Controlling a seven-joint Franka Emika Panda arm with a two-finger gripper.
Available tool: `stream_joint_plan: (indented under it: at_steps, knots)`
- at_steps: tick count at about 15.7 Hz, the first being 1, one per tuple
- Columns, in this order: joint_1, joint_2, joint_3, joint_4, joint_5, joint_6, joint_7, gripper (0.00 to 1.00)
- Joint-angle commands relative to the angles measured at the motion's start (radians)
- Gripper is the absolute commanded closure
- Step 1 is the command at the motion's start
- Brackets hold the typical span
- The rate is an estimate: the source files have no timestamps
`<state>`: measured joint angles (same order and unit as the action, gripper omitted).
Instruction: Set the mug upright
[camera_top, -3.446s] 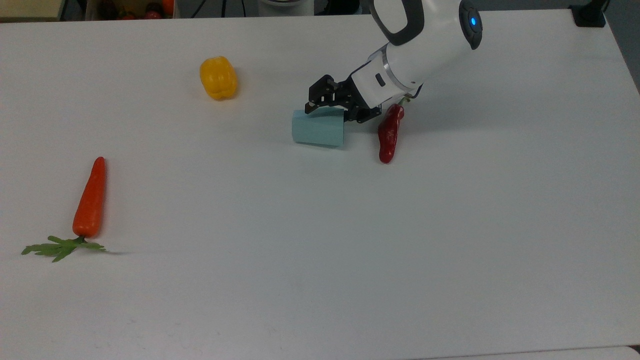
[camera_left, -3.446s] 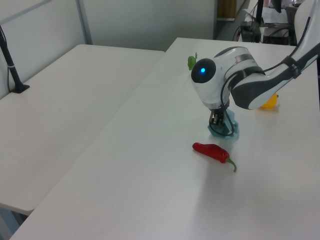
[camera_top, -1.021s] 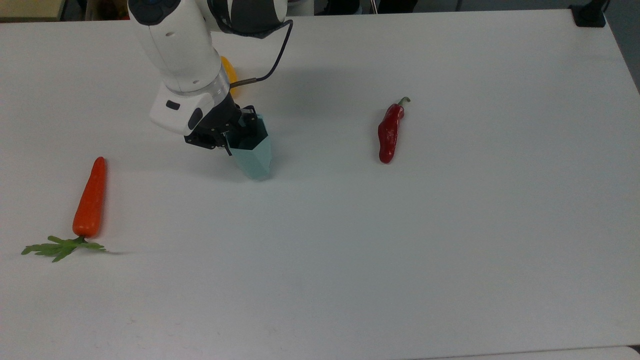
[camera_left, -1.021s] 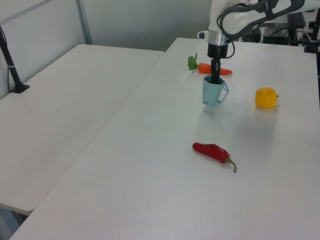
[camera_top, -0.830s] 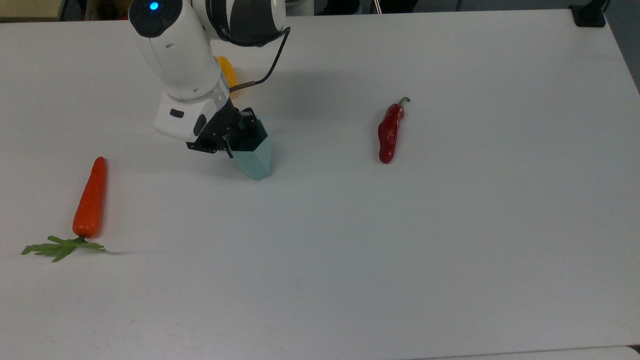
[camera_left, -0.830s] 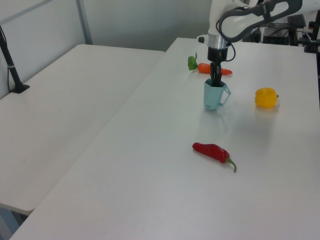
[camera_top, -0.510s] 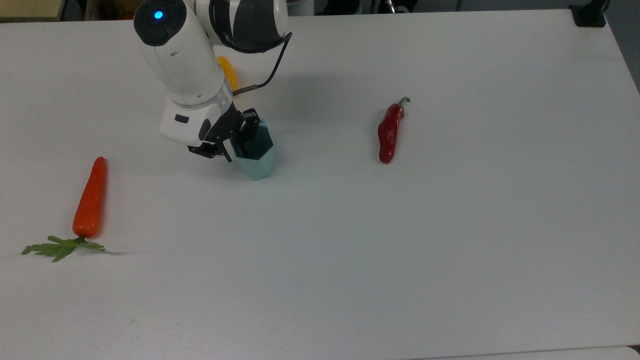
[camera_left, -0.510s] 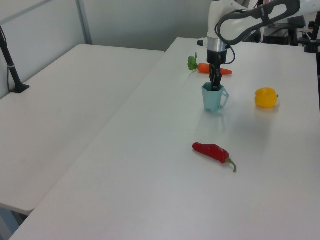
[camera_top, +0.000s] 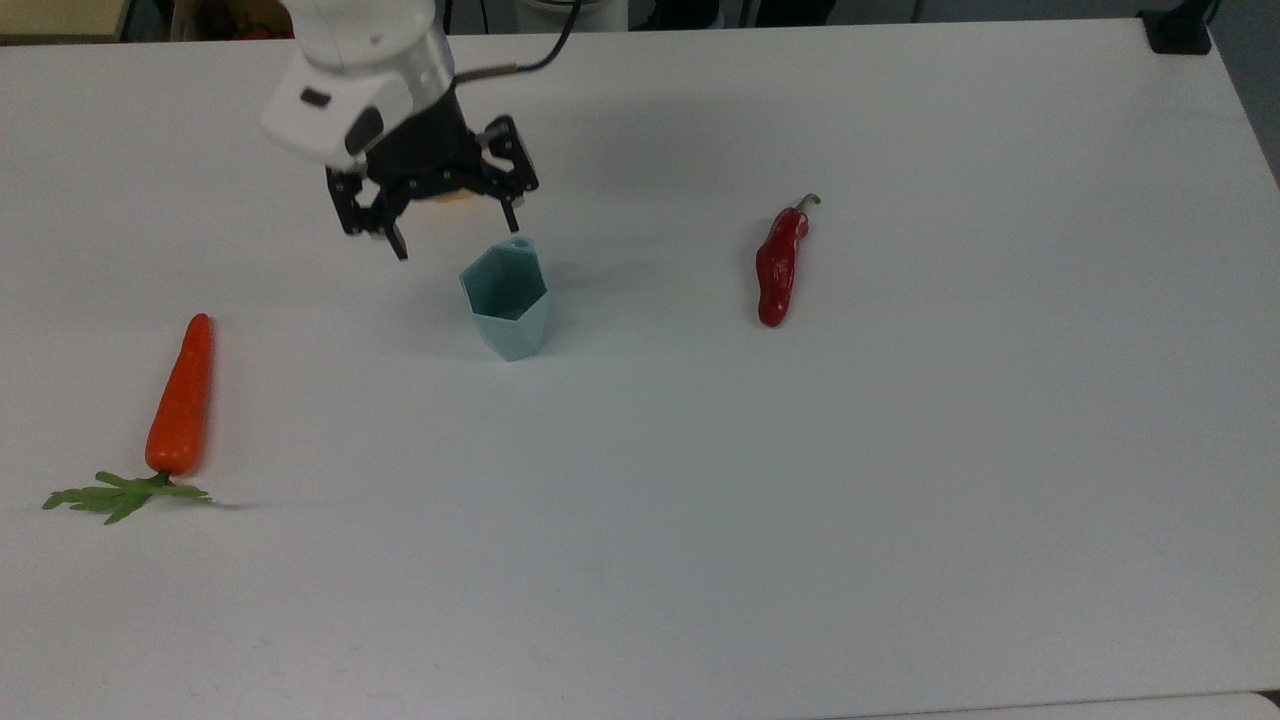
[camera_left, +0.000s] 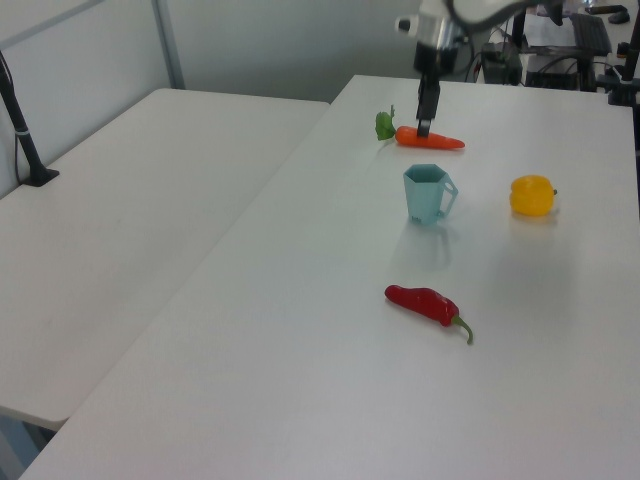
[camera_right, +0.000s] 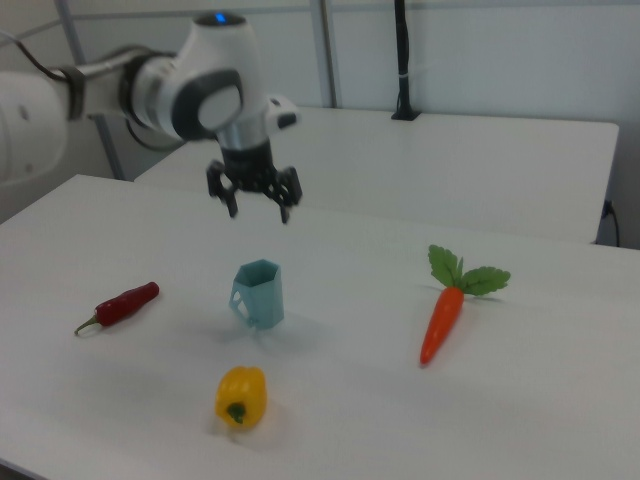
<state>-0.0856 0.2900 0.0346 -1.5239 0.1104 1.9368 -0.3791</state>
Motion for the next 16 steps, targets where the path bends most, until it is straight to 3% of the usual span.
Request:
stream_joint_plan:
  at_steps: [1, 8, 11, 14, 16]
  knots:
    - [0.017, -0.142, 0.001, 0.001, 0.012, -0.11, 0.242, 0.0]
    - [0.052, -0.334, 0.005, -0.004, 0.018, -0.415, 0.503, 0.0]
    - [0.066, -0.373, -0.008, -0.048, 0.018, -0.424, 0.47, 0.0]
    - [0.144, -0.376, -0.088, -0.087, 0.017, -0.323, 0.326, 0.0]
    - [0.155, -0.368, -0.111, -0.088, 0.014, -0.273, 0.293, 0.0]
